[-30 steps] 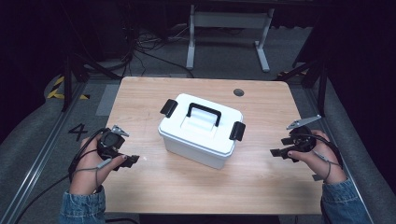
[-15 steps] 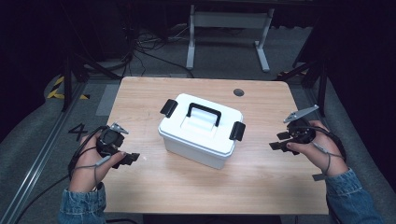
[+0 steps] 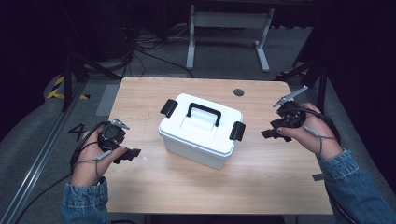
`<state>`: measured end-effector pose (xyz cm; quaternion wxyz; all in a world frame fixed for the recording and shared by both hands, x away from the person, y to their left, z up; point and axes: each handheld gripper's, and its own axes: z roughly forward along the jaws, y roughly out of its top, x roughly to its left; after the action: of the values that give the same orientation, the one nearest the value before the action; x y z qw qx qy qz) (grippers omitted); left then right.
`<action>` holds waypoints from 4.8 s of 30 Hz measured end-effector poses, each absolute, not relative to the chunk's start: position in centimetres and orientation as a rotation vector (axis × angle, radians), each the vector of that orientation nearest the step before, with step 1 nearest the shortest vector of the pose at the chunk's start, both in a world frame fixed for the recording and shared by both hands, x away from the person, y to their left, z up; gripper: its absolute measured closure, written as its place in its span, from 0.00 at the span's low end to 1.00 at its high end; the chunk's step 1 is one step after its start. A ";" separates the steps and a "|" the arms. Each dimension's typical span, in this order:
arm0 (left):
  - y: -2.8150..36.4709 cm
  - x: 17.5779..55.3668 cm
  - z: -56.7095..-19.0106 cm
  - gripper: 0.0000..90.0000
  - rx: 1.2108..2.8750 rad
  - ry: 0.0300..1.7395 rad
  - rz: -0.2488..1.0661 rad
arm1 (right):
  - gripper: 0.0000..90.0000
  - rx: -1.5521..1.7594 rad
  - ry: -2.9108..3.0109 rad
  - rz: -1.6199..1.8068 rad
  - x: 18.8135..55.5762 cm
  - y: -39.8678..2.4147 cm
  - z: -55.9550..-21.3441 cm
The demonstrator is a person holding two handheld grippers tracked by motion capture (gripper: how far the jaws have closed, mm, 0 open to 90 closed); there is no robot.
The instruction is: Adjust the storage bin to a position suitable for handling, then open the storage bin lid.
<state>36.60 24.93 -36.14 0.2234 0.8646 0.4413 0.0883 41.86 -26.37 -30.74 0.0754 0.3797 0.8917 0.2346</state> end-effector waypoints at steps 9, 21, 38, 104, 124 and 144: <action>24.5 37.4 -36.2 0.23 2.400 1.213 0.229 | 0.45 1.090 2.686 0.710 43.0 -24.1 -28.8; 24.0 38.5 -36.4 0.22 2.410 1.235 0.243 | 0.46 0.984 2.717 0.795 44.6 -19.9 -26.4; 24.2 38.9 -36.4 0.28 2.443 1.241 0.216 | 0.54 0.809 2.852 0.808 47.2 -12.2 -27.1; 24.1 39.2 -36.7 0.28 2.438 1.224 0.186 | 0.94 0.618 2.896 0.790 48.0 -10.1 -24.6; 24.1 39.2 -36.6 0.28 2.447 1.215 0.195 | 0.94 0.744 2.783 0.838 47.6 -16.1 -21.8; 24.1 39.2 -36.7 0.27 2.457 1.211 0.192 | 0.94 0.958 2.658 0.816 48.8 -22.7 -21.3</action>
<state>39.21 24.06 -36.66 0.1964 0.8773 0.4325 0.0686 48.81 -22.74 -21.30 0.1003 0.3241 0.8993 0.2761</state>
